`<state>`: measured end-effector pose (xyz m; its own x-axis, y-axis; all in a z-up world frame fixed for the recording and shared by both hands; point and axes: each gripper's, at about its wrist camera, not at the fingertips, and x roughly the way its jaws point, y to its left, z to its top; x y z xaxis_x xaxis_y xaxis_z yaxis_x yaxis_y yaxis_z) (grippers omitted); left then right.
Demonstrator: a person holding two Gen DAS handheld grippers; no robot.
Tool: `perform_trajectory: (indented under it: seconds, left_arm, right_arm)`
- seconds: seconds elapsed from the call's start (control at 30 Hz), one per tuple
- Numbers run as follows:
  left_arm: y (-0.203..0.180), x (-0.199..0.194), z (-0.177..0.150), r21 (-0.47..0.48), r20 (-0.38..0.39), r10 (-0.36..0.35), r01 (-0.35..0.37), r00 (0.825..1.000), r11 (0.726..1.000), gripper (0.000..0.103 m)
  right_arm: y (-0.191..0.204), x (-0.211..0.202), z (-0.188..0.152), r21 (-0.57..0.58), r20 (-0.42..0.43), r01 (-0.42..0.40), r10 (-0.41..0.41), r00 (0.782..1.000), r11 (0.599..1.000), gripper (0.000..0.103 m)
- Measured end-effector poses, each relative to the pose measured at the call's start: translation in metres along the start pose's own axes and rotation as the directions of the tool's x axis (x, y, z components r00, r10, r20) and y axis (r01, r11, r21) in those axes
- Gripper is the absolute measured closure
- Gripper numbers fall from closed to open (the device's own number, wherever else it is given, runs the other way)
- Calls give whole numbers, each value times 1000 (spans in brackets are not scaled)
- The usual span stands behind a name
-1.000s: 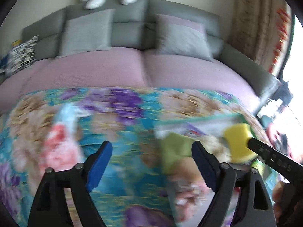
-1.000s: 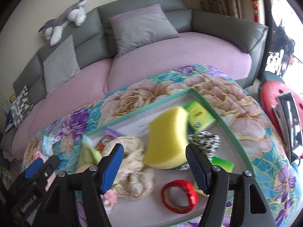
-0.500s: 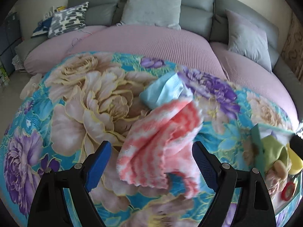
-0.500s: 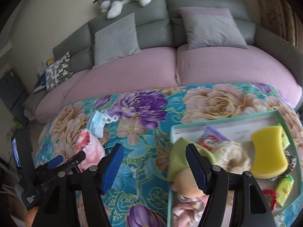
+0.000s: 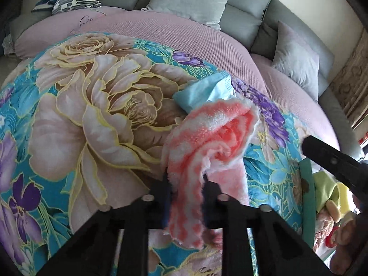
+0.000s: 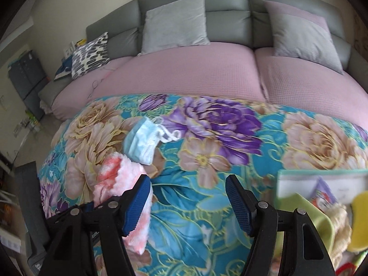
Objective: Organize soft objects
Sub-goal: 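Grasp the blue face mask with the right tool, then carry the striped towel and blue mask into the tray and open both tools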
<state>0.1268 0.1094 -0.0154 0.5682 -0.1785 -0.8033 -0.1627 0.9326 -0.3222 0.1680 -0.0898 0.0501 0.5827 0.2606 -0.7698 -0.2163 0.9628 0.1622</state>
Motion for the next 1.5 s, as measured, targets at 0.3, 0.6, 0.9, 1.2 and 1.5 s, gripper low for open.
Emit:
perform_trajectory:
  seconds: [0.3,0.6,0.9,1.2,1.5]
  left_arm:
    - [28,-27,6,-62,103,9,-2,995,998,87]
    - [57,-44,5,-153,161,36,-11,986,988,88]
    - [59,-36,6,-157,144,19,4,989,988,88]
    - [45,-53,5,-128,150,34,-14,988,992,88]
    - [-22,-100,-12,8,170,-25,24,985,1000,87]
  right_arm:
    - [31,40,14,-59,-37,-57,55,998,997,31]
    - [52,90,21,-50,-99,-103,98,990,993,32]
    - [53,110,22,13,-123,-152,152,981,988,91]
    - [49,70,17,23,-59,-154,155,986,988,93]
    - [30,-33,-11,37,41,-89,88,995,995,93]
